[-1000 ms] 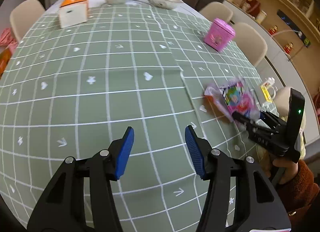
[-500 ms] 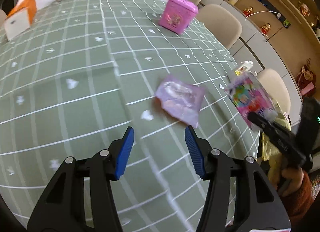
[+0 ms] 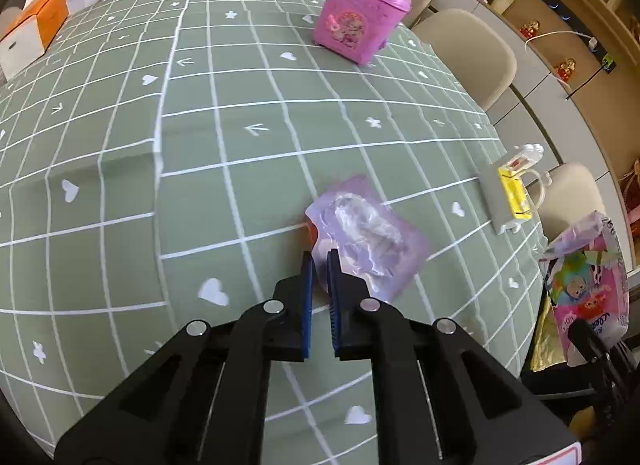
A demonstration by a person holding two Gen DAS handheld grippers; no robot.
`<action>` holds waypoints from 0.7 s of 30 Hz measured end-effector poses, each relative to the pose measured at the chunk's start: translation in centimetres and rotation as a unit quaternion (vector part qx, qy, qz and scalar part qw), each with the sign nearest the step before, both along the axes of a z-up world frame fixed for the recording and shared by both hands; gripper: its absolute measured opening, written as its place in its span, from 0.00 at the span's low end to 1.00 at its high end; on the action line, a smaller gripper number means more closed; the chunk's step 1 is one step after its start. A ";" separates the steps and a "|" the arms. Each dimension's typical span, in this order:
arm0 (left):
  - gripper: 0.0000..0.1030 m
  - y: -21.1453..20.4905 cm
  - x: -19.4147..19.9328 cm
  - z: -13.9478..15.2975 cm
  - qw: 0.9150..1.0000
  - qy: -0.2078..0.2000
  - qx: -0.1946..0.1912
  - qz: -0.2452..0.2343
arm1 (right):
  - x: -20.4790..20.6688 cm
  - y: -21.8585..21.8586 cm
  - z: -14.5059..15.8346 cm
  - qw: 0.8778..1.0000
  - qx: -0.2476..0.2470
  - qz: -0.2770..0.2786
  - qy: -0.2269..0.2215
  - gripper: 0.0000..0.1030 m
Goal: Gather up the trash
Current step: 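Carry the purple wrapper and pink snack bag over the yellow trash bag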
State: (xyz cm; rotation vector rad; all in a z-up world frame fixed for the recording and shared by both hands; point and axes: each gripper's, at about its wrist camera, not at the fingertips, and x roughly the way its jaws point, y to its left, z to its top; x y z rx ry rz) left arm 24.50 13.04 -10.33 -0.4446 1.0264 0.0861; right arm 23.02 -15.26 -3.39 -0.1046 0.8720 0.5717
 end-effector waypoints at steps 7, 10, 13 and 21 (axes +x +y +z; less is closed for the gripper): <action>0.01 -1.3 -1.3 5.0 0.997 -0.079 0.012 0.000 | 0.1 -3.2 1.9 1.000 0.007 -0.002 -0.019 0.09; 0.01 -1.7 -1.9 7.1 0.994 -0.105 0.012 0.010 | 0.1 -4.5 3.0 0.999 0.012 -0.001 -0.032 0.09; 0.01 -2.8 -2.0 9.3 0.992 -0.128 0.016 0.009 | 0.2 -6.0 4.2 0.999 0.017 -0.002 -0.048 0.09; 0.01 -9.4 -0.7 16.7 0.977 -0.208 0.018 -0.041 | 1.7 -11.7 9.2 0.992 0.035 -0.023 -0.116 0.09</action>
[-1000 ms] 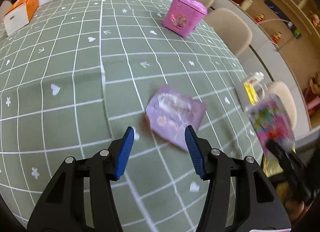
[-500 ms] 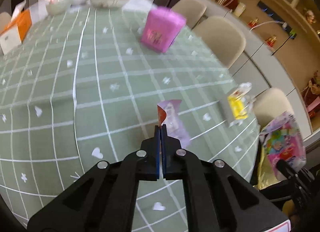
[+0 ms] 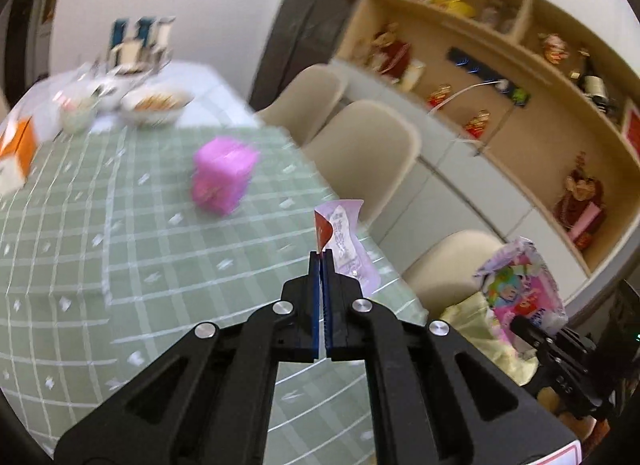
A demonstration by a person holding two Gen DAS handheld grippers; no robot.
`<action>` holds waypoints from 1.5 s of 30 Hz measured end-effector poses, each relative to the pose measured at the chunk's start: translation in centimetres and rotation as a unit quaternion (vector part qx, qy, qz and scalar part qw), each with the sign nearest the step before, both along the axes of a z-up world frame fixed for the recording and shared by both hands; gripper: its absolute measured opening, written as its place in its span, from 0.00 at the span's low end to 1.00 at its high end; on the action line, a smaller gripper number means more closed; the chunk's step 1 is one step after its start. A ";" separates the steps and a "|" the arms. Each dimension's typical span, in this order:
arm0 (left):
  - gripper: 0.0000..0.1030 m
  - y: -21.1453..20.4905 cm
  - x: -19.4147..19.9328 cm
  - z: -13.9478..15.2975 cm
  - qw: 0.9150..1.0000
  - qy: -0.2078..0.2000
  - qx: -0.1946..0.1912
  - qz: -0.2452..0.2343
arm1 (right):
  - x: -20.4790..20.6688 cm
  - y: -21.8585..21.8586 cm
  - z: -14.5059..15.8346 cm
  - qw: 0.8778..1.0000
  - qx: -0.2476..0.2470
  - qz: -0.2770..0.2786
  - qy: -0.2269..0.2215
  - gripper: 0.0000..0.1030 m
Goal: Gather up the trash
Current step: 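Carry the purple wrapper and pink snack bag over the yellow trash bag, then open the left gripper over the bag while the right gripper drops the snack bag in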
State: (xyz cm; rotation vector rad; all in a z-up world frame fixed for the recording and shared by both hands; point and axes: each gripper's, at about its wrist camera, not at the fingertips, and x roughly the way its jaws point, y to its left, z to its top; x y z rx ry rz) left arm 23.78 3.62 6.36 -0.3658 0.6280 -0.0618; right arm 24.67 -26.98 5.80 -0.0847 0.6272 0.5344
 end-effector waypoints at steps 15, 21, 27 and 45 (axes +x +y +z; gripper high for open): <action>0.01 -19.7 4.8 2.7 0.984 -0.018 -0.012 -0.178 | -0.9 -15.7 2.9 0.992 -0.003 -0.115 -0.044 0.09; 0.01 -25.6 5.8 -0.6 0.974 0.030 -0.011 -0.223 | -1.7 -20.4 1.5 0.987 -0.001 -0.162 -0.021 0.09; 0.01 -29.9 7.0 -2.9 0.965 0.059 0.017 -0.256 | -2.0 -23.7 0.5 0.981 0.005 -0.195 -0.009 0.09; 0.01 -40.1 10.2 -11.1 0.927 0.146 0.120 -0.324 | -0.6 -28.2 -2.9 0.973 0.021 -0.228 0.027 0.09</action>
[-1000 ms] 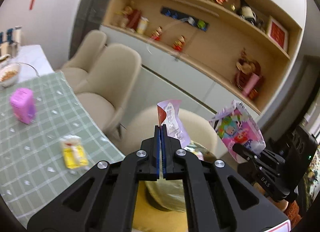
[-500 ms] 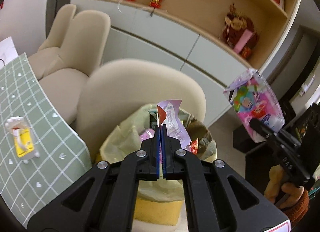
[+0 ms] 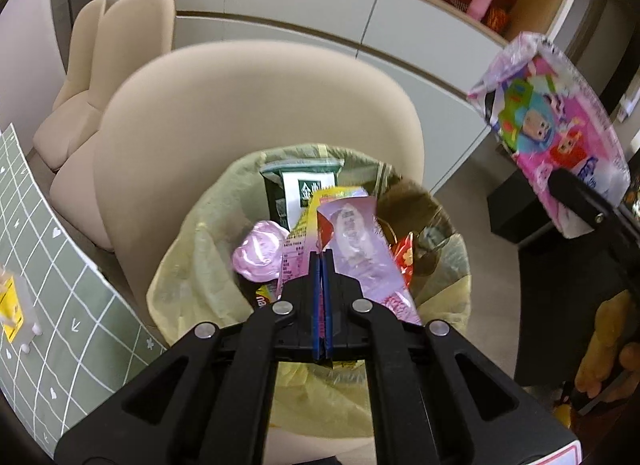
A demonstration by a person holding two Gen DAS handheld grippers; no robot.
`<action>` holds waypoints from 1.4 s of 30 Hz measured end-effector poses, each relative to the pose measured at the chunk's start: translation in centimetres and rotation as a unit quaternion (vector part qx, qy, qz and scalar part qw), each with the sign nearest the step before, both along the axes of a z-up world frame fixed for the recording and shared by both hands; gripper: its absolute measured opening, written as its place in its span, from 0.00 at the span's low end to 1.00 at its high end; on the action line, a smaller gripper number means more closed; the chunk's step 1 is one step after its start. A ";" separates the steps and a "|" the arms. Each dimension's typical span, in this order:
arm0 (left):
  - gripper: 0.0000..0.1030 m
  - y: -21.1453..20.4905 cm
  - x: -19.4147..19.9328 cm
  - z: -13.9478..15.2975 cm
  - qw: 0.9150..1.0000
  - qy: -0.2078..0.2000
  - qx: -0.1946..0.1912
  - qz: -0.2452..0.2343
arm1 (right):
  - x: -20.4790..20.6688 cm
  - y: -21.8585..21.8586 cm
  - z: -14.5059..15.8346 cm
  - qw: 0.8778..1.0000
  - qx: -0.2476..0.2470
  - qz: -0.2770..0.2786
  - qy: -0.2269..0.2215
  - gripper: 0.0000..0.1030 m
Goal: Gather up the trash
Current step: 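Open the left gripper over the bag while the right gripper drops the snack bag in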
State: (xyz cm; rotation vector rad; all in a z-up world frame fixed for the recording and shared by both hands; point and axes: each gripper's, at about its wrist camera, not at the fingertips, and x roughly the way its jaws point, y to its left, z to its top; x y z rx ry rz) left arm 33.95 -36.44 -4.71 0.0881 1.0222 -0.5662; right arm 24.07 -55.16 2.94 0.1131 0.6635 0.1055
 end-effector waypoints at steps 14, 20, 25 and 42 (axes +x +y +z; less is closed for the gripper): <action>0.06 -0.8 0.4 -1.0 0.999 -0.018 0.025 -0.011 | 0.7 -0.7 -1.7 0.999 0.014 -0.016 0.024 0.09; 0.25 1.3 -0.4 1.5 0.999 -0.034 0.001 -0.004 | 2.0 1.2 -1.6 1.000 0.012 0.007 0.024 0.09; 0.33 5.6 -1.6 4.5 0.997 -0.062 -0.033 0.030 | 3.5 3.7 -1.6 0.999 0.023 0.036 0.026 0.09; 0.35 16.7 -5.2 6.4 0.988 -0.047 -0.047 0.138 | 8.6 9.7 -10.2 0.978 0.072 0.085 0.177 0.09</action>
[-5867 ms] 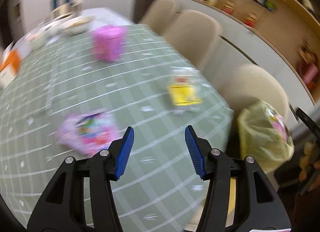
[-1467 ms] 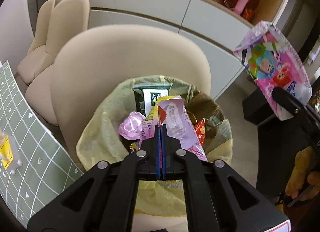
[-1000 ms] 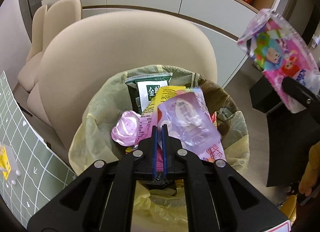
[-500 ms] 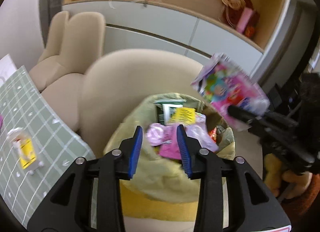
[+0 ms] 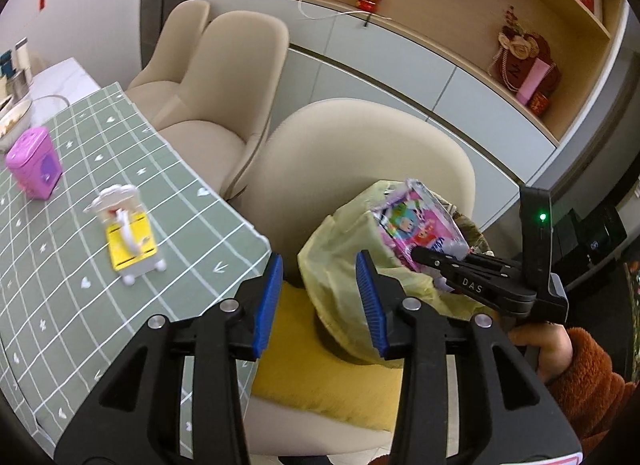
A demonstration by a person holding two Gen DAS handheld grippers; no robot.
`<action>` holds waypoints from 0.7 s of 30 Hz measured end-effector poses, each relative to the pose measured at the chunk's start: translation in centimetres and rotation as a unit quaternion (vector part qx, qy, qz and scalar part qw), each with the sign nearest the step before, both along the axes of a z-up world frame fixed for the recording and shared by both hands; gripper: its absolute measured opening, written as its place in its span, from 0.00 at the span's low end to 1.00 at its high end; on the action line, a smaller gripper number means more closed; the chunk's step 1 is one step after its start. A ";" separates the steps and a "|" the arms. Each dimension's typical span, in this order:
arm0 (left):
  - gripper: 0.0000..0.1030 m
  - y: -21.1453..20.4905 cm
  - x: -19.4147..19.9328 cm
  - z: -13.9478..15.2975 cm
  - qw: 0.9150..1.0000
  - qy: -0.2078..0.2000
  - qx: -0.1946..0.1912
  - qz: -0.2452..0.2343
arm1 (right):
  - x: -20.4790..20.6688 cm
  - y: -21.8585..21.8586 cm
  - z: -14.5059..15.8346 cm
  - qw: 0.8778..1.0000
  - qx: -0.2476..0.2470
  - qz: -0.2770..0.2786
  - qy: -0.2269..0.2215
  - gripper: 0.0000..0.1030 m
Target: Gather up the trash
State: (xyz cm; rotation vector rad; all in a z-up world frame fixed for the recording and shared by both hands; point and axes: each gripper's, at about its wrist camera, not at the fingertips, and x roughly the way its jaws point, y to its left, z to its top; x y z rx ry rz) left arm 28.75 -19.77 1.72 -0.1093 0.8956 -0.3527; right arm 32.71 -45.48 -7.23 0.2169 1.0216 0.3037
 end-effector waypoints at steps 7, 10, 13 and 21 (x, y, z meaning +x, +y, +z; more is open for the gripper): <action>0.35 1.9 -0.5 -0.2 1.000 0.008 -0.014 0.025 | -1.3 -0.4 -0.4 0.999 -0.010 0.030 0.016 0.09; 0.35 2.3 -0.7 -0.7 0.999 0.015 -0.020 0.037 | -1.8 -0.1 0.0 0.999 -0.018 0.047 0.005 0.09; 0.35 2.7 -1.1 -1.1 0.998 0.021 -0.021 0.053 | -2.2 -0.2 0.2 0.998 -0.039 0.040 -0.010 0.10; 0.47 3.8 -4.1 -1.5 0.996 -0.003 0.011 0.085 | -3.9 -1.6 1.5 0.998 -0.031 0.021 -0.050 0.61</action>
